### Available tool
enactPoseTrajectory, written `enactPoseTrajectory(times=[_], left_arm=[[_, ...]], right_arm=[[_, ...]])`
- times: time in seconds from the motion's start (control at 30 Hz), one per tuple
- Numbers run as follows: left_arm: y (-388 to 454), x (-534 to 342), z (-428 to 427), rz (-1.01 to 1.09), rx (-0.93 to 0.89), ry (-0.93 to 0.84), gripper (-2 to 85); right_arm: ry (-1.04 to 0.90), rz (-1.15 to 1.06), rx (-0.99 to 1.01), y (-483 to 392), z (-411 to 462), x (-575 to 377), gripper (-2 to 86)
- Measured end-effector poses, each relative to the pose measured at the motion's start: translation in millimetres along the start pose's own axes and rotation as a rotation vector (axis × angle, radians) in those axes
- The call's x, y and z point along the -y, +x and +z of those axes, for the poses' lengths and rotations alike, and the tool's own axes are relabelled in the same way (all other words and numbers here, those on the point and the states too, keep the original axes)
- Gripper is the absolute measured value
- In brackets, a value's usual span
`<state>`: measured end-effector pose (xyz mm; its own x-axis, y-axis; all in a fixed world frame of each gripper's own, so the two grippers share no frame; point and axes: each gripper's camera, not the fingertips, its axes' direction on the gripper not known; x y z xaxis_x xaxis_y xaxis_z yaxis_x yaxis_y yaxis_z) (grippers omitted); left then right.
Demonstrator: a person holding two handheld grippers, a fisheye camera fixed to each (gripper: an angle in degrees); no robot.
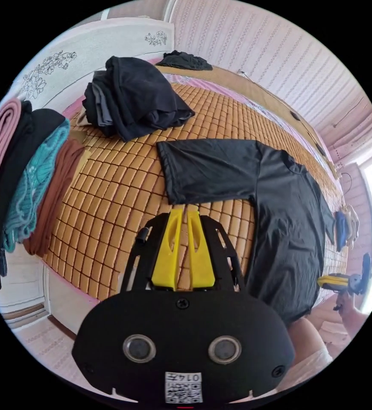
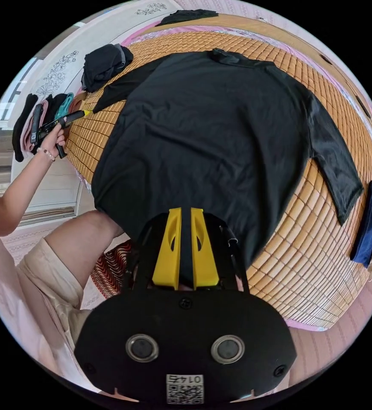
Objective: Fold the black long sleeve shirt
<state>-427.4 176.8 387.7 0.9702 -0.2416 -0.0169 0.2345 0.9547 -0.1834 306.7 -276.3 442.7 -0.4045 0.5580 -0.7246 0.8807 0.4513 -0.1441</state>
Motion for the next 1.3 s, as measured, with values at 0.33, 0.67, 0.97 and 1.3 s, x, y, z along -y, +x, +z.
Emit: enactPoseTrajectory(times=[0.33,0.67,0.97,1.3], left_arm=[[108,-78,5,0.376,-0.170,-0.346,7.9],[132,-123,8,0.499,-0.114,-0.332,8.6],[150,-149,20,0.630,0.072,-0.350,3.1],[129,-178,7,0.690,0.073,-0.357,-0.3]], right_arm=[[-0.068,0.135,-0.097,48,3,-115,8.6],[-0.001,0.273,-0.095,28,37,-192,10.4],[0.144,0.261,-0.071,0,26,-223,0.5],[0.016,0.232,-0.072,-16,27,-233,1.6]])
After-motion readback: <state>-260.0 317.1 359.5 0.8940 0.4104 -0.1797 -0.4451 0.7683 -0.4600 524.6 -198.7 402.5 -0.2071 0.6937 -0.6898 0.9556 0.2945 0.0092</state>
